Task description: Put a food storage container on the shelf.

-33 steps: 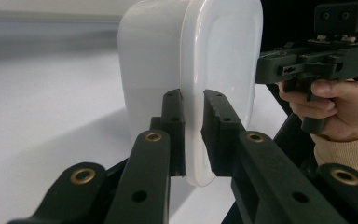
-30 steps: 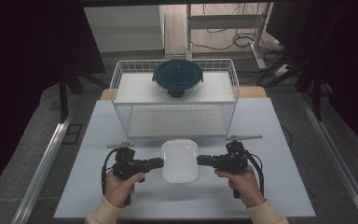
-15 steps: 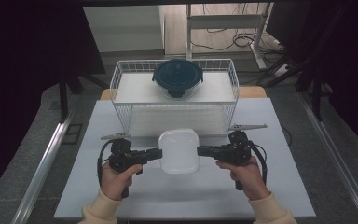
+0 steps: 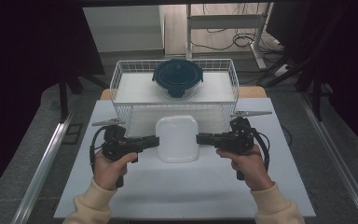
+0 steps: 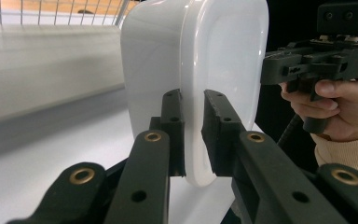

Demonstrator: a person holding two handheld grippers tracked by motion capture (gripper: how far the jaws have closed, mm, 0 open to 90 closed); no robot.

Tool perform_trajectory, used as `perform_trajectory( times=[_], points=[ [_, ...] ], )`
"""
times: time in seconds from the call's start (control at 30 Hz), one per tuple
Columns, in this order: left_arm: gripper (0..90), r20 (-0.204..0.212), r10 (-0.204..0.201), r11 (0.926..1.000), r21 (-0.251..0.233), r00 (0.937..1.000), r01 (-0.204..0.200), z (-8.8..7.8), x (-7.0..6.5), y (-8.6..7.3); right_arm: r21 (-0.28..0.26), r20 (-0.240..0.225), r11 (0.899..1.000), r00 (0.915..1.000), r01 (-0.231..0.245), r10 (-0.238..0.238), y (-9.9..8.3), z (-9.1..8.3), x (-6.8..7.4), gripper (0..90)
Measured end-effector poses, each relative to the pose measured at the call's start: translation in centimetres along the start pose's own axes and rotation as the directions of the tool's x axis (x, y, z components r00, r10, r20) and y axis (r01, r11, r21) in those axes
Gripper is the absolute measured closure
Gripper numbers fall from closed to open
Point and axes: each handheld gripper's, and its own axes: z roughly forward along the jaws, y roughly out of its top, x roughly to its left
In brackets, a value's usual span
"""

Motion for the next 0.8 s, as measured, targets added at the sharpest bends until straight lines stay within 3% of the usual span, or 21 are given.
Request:
perform_trajectory(
  times=[0.8],
  points=[
    [79.5, -0.001, 0.043, 0.9984, -0.037, 0.9991, -0.043, -1.9, -1.4, 4.8, -0.020, 0.023, 0.998, 0.9977, 0.064, -0.063, 5.0, -1.1, 2.3, 80.3]
  ],
)
